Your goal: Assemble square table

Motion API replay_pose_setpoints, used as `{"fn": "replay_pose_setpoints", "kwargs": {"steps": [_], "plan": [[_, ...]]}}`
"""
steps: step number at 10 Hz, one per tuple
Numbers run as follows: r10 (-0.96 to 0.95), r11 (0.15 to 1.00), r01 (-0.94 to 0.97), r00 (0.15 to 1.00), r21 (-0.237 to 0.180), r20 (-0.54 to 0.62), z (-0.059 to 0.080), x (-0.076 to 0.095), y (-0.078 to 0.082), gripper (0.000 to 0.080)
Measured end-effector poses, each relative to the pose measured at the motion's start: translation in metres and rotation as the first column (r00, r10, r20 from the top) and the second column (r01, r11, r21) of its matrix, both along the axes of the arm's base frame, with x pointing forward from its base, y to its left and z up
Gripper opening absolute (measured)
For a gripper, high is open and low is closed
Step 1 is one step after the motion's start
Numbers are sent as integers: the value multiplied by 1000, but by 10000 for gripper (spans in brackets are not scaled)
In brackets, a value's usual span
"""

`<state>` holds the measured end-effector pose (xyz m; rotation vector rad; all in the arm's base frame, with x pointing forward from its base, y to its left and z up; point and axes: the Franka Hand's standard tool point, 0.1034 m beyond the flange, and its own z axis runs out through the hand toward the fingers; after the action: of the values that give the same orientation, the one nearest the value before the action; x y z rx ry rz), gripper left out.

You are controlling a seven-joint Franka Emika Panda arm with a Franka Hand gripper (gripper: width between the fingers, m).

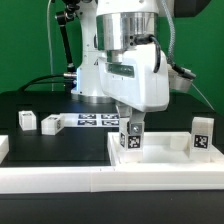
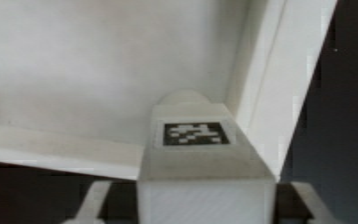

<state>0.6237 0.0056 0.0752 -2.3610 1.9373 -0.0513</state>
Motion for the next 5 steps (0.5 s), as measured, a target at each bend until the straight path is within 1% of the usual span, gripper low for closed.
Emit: {"fn": "replay_pose_setpoints", "kwargs": {"steps": [2,3,4,5], "plan": [[47,999,-47,999,-4,2,0,0,0,295],[49,999,-49,999,-4,2,-1,0,0,526],[132,991,-132,991,-16,1,-2,-1,3,526],[248,968,-248,969,-33,-2,-3,-2,6,635]]}}
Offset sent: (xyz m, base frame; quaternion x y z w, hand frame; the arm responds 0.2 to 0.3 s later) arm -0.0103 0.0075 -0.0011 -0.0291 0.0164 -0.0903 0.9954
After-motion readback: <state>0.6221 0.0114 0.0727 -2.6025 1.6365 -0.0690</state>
